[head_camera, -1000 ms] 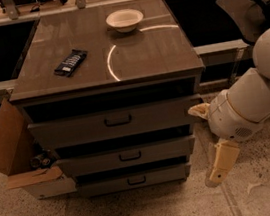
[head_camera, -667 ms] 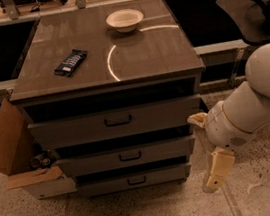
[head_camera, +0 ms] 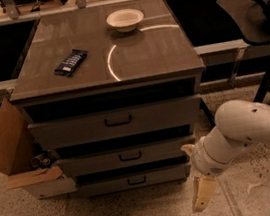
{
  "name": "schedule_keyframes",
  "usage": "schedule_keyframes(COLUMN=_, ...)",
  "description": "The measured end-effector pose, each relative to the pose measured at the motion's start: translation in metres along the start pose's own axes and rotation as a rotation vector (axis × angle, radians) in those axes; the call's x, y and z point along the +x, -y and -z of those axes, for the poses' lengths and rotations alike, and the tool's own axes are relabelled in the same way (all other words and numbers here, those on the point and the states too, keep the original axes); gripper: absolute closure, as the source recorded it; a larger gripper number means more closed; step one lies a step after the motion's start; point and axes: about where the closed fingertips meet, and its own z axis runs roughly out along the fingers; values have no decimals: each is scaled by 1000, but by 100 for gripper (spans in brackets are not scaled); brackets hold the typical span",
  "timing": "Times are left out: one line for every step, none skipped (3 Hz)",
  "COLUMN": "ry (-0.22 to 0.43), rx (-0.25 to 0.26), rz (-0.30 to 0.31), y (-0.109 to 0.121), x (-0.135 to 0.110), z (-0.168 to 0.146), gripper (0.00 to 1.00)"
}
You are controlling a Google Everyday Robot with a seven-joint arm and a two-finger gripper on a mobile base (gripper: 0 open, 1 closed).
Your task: Open middle drawer
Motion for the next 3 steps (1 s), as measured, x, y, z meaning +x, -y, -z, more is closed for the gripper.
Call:
schedule_keyframes(ry=-21, rx=-31, rz=-23, y=11, x=20, z=-58, gripper=0)
schedule_keyframes(ry=-25, rx=-28, rz=-17, y=12, x=21, z=-59, gripper=0)
schedule_keyframes(ry=-83, rx=17, rz=64, y=36, x=26, z=-78, gripper=0)
